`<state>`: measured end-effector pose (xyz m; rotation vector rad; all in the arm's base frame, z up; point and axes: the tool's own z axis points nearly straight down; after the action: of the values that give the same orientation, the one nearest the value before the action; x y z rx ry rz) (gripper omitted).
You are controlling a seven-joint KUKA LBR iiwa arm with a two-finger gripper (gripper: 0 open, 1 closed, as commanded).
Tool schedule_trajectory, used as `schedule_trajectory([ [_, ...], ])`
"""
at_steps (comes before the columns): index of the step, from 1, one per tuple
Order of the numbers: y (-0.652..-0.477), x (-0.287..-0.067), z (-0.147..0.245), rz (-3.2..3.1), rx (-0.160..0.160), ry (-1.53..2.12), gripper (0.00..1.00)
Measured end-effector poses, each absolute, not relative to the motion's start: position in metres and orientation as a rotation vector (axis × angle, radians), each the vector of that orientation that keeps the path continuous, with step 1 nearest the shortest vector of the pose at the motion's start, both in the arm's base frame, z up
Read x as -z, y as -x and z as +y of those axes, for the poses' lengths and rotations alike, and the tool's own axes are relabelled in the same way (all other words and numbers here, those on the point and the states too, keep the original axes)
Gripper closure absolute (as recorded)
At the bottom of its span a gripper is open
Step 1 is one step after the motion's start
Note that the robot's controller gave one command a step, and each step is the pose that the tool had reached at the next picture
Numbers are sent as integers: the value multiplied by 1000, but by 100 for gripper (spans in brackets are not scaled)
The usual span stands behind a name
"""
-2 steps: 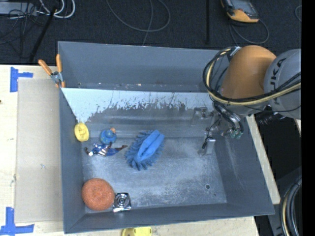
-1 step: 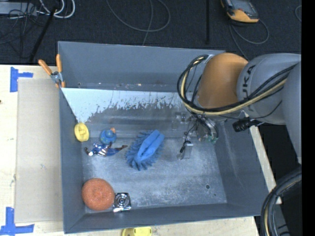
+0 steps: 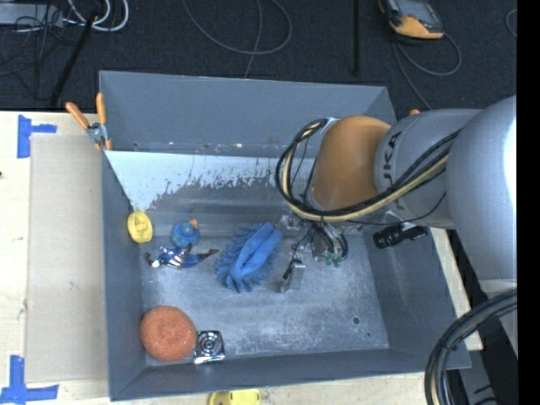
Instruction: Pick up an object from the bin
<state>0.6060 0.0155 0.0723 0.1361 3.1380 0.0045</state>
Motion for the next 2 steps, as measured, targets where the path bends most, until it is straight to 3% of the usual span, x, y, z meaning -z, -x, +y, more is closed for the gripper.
schedule_trajectory([
  [1,-606,-73,66,3131,-2,-242,0],
  [2,-596,-71,72,3143,1,23,0],
])
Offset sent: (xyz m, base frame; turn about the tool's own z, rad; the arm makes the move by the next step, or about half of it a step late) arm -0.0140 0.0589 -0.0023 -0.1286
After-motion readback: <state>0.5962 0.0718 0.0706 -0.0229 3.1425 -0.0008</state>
